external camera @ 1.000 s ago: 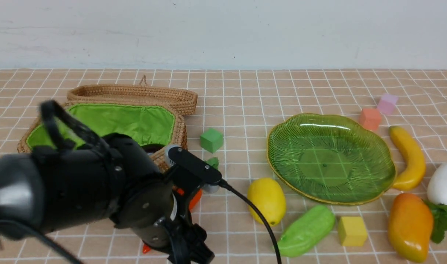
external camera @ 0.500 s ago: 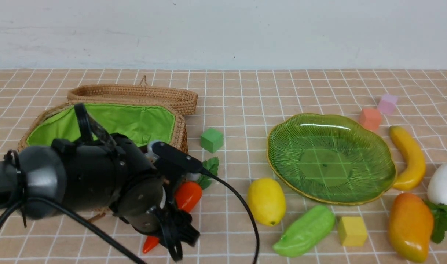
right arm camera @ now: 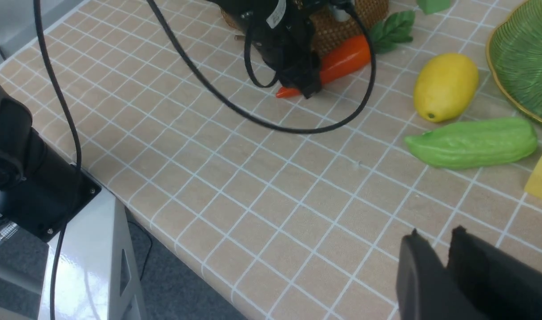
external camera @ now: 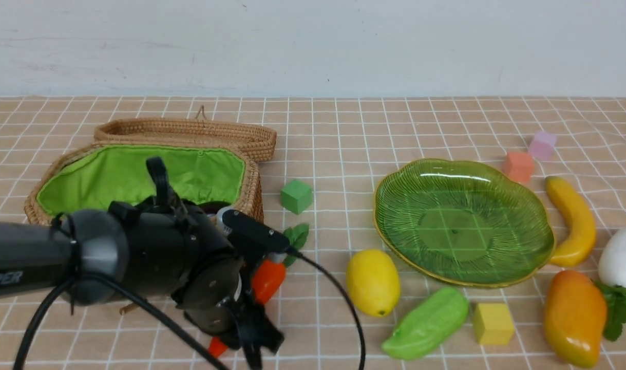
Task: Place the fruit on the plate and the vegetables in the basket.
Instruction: Use the left arm to grab a carrot and put it into the left basket, then grab the mango with your left arm and place it on the right plate
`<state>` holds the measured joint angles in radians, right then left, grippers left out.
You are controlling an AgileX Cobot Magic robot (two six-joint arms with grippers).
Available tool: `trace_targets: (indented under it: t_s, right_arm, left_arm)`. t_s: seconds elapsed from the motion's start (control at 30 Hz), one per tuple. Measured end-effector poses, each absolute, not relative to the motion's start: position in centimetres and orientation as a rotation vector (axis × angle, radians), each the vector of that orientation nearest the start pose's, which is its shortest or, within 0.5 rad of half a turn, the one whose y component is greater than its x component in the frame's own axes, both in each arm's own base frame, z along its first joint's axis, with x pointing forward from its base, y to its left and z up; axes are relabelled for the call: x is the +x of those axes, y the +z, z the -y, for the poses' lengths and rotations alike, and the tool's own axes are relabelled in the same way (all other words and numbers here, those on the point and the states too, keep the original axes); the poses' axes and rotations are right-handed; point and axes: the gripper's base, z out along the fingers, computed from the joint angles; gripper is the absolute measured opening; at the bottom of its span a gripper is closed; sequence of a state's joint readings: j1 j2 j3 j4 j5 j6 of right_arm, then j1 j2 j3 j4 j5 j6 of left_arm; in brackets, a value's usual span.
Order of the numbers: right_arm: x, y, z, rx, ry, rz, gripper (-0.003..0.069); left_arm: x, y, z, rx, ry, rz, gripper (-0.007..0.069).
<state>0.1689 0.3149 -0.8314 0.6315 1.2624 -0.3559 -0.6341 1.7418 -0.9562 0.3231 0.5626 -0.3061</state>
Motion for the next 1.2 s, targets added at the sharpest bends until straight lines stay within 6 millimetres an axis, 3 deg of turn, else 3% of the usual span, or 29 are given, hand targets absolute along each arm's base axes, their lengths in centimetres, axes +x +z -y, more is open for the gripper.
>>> trace_targets:
  t_s: [0.07,0.1,0.2,0.3,0.37,0.4,0.43,0.5,0.6,0.7,0.73,0.8,0.97,1.0,1.07,1.17,1.2]
  right_arm:
    - [-0.9,36.6,-5.1,-0.658,0.662,-2.012,0.0122]
    - [-0.9,36.6,-5.0,-0.656,0.661,-2.010,0.0123]
    - [-0.7,36.8,-5.0,-0.635,0.656,-1.984,0.0123]
    - [-0.5,37.0,-5.0,-0.614,0.646,-1.958,0.0127]
    - [-0.4,37.1,-5.0,-0.610,0.643,-1.954,0.0127]
    - [-0.4,37.1,-4.9,-0.609,0.640,-1.954,0.0129]
    - [-0.4,37.1,-4.9,-0.609,0.640,-1.954,0.0129]
    - [-0.4,37.0,-4.9,-0.610,0.636,-1.958,0.0130]
    - [-0.4,37.0,-4.9,-0.613,0.635,-1.958,0.0130]
    - [-0.5,36.9,-4.9,-0.620,0.638,-1.966,0.0130]
    - [-0.5,36.9,-4.9,-0.621,0.638,-1.967,0.0130]
    - [-0.5,36.9,-4.9,-0.624,0.638,-1.971,0.0130]
    - [-0.5,36.8,-4.9,-0.627,0.639,-1.975,0.0131]
    - [-0.5,36.8,-4.9,-0.627,0.639,-1.975,0.0132]
    - [-0.5,36.8,-4.9,-0.627,0.639,-1.975,0.0133]
    - [-0.5,36.8,-4.9,-0.620,0.643,-1.979,0.0134]
    - [-0.3,36.8,-5.0,-0.601,0.653,-1.993,0.0136]
  left_arm:
    - [25.7,17.8,18.0,0.864,0.095,-2.642,0.0253]
    - [24.1,20.4,18.6,0.981,0.089,-2.544,0.0253]
    - [22.3,25.1,18.5,1.172,0.110,-2.292,0.0253]
    - [22.5,29.2,16.6,1.269,0.234,-2.079,0.0253]
    - [23.1,30.5,15.5,1.320,0.313,-2.010,0.0253]
    - [24.2,31.6,13.9,1.354,0.408,-1.968,0.0253]
    - [24.4,31.7,13.5,1.369,0.432,-1.961,0.0253]
    - [26.7,32.1,10.8,1.457,0.582,-1.934,0.0253]
    - [28.2,31.7,9.2,1.489,0.644,-1.950,0.0253]
    - [31.0,29.5,6.6,1.472,0.686,-2.040,0.0255]
    - [31.2,29.3,6.5,1.471,0.686,-2.045,0.0256]
    - [32.1,28.1,5.6,1.440,0.683,-2.098,0.0325]
    - [32.1,28.8,5.6,1.280,0.654,-2.122,0.0616]
    - [31.9,29.2,5.7,1.225,0.634,-2.129,0.0641]
    - [31.2,30.2,6.2,1.099,0.568,-2.149,0.0654]
    - [29.6,31.7,8.1,0.922,0.399,-2.165,0.0616]
    - [28.3,32.4,10.0,0.808,0.247,-2.188,0.0550]
